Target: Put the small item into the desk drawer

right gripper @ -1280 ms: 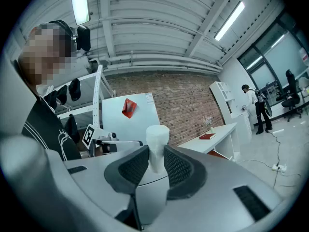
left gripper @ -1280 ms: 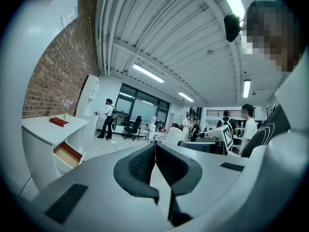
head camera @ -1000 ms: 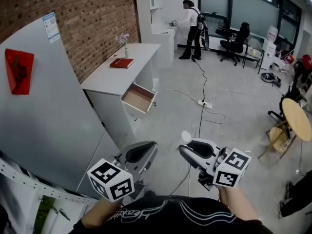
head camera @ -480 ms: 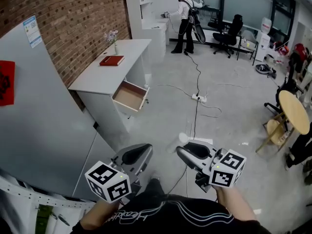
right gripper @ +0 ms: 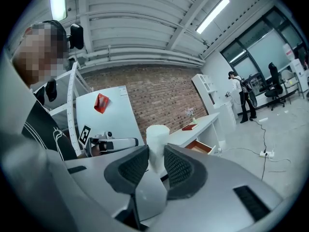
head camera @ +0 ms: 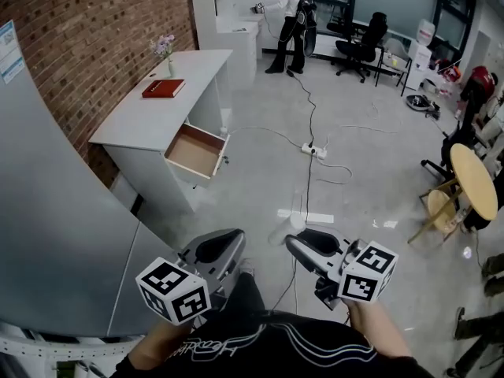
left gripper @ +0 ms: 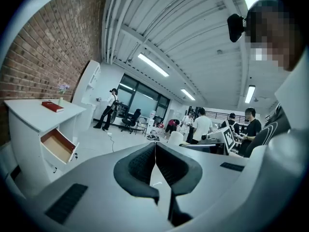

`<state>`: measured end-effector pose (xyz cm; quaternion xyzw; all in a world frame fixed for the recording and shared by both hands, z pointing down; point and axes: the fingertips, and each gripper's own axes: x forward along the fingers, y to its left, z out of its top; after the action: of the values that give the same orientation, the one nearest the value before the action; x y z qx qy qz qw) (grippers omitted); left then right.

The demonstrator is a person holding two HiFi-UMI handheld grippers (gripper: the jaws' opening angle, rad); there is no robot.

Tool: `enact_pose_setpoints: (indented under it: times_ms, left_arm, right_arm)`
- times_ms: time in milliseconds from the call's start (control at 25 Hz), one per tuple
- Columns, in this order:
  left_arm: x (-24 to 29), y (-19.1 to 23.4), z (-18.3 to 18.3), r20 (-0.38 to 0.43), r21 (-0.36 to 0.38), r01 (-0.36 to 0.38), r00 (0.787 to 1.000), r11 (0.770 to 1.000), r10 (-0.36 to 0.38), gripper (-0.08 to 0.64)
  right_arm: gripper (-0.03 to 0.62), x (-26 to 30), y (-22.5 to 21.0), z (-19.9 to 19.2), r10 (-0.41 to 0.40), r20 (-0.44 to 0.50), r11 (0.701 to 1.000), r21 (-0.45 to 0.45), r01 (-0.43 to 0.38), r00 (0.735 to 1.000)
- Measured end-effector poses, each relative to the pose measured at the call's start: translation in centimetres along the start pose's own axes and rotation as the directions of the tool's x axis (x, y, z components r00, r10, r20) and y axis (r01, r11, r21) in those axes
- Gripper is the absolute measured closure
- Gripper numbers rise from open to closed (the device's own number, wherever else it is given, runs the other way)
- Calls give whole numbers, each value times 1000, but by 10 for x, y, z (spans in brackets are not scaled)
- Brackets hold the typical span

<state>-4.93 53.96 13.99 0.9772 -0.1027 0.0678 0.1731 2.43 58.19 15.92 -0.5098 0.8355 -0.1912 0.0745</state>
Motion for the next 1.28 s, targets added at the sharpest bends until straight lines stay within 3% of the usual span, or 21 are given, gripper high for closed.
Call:
enact_pose_setpoints:
  times_ms: [440,840,1000,1280]
  left_arm:
    - [103,209,35,-73,-108,-35,997,994,28,538]
    - [173,424,54,-129,-178,-156,983,972,134,538]
    - [178,481,47,-137,-201,-202,975,959,177,538]
    - [178,549,28,-135,-242,-280,958,929,254,538]
  right_arm:
    - [480,170,-154,31,-9,-96,996,86,18,995]
    - [480,356,-286,51,29,-224,994,105,-5,974]
    - [480,413,-311,42,41,-293,997,77,-19,955]
    - [480,485,-345,19,21,-402,997,-57,-48,915]
